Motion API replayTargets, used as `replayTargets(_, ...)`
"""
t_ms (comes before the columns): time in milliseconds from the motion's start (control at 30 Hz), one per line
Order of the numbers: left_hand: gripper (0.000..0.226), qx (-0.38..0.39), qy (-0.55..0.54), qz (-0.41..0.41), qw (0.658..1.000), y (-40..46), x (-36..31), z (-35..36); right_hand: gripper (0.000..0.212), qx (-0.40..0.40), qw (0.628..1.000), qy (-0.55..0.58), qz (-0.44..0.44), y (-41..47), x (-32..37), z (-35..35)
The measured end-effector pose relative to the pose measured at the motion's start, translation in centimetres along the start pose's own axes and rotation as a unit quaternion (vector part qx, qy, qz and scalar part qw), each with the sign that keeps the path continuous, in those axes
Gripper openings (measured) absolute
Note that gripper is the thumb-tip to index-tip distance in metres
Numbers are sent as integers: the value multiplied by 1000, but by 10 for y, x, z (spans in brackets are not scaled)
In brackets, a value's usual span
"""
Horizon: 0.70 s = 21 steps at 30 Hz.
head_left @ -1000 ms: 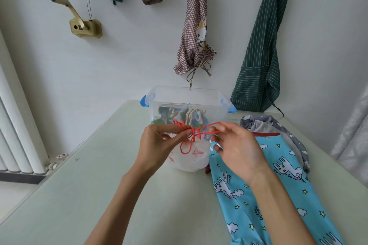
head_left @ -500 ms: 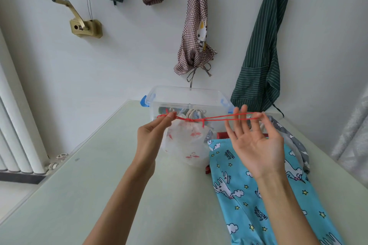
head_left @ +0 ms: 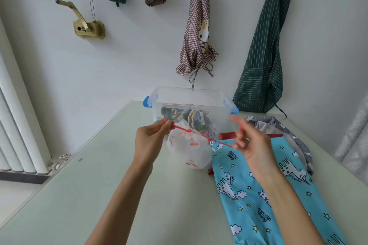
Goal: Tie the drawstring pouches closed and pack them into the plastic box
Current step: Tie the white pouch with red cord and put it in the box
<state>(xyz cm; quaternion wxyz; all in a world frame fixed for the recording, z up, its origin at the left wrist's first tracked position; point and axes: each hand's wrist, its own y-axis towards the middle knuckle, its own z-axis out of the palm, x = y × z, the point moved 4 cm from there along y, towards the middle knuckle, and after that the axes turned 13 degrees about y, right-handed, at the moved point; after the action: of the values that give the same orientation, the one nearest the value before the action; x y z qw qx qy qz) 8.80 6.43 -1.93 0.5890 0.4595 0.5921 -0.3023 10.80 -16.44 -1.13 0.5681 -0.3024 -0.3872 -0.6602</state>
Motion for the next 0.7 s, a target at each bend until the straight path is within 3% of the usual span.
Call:
replayTargets(67, 15, 17, 20, 19, 999, -1, -5, 0, 15, 58, 970, -235, -36, -3, -5, 8)
replayTargets(133, 19, 48, 33, 39, 998, -2, -10, 1, 12, 129, 922, -363, -50, -7, -15, 17)
replayTargets(233, 26, 73, 54, 63, 994, -1, -13, 3, 9, 163, 896, -408, -73, -12, -16, 25)
replayTargets(333, 23, 16, 131, 107, 985, 1, -15, 1, 14, 158, 874, -447, -106, -14, -9, 29)
replayTargets(400, 21, 0, 126, 129, 984, 0, -20, 0, 17, 149, 867, -460, -121, -17, -9, 34)
replayTargets(567, 27, 112, 11, 104, 988, -8, -27, 11, 65, 121, 859, -484, -113, -24, -18, 44)
replayTargets(700, 27, 184, 17, 42, 982, -11, -17, 16, 59, 124, 846, -516, -54, -22, -30, 38)
